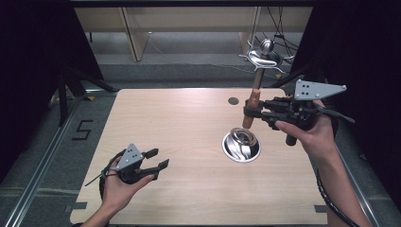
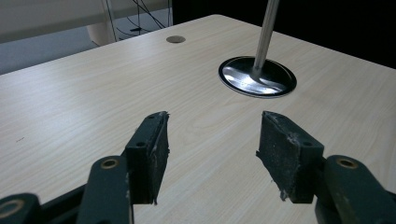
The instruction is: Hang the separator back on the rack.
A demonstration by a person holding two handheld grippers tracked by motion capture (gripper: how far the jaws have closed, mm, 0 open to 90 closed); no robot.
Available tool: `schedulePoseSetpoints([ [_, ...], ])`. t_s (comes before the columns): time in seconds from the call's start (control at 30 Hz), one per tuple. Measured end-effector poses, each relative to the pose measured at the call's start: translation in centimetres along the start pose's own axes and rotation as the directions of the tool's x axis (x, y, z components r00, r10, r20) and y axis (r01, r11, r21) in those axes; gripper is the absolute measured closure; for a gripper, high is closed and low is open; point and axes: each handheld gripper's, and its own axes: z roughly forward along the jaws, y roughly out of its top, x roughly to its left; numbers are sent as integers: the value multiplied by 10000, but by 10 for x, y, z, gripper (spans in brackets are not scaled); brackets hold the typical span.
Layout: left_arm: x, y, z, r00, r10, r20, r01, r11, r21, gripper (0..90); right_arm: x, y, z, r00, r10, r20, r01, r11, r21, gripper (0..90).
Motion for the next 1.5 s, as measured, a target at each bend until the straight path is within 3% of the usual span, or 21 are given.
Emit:
schedulePoseSetpoints([
  [0.03,0,0,0,10000,-7,4,7,10000,-1,419,-1,2,0,9998,-158,131,158,9999,-3,739],
  [0.1,0,0,0,10000,0,-15,0,10000,31,418,-1,4,1,10000,11,98,-11,10000,25,739],
  [0.13,-1,0,0,10000,-15,-8,15,10000,36,418,-3,5,1,9997,-194,148,195,9998,-29,738],
  [0.2,-1,0,0,10000,-18,27,18,10000,9,419,-2,7,2,9998,94,166,-94,10000,2,738],
  [0.3,-1,0,1,10000,9,41,-9,10000,14,419,-4,9,4,9995,-136,279,137,9999,-38,738],
  [0.87,-1,1,0,10000,8,-10,-8,10000,-18,418,-7,19,11,9975,355,616,-345,9993,-171,738],
  [0.93,-2,1,0,10000,-55,25,55,10000,-60,418,-9,19,12,9972,140,736,-118,9995,-291,738],
  [1.03,-1,1,0,10000,36,9,-36,9999,-123,418,-8,20,11,9960,568,692,-551,9981,-259,738],
  [1.13,-2,1,0,10000,16,-26,-16,9999,-138,418,-10,21,12,9957,400,840,-377,9989,-277,738],
  [1.5,-2,2,0,10000,40,-41,-41,9999,-122,418,-15,23,13,9924,740,987,-706,9968,-382,738],
])
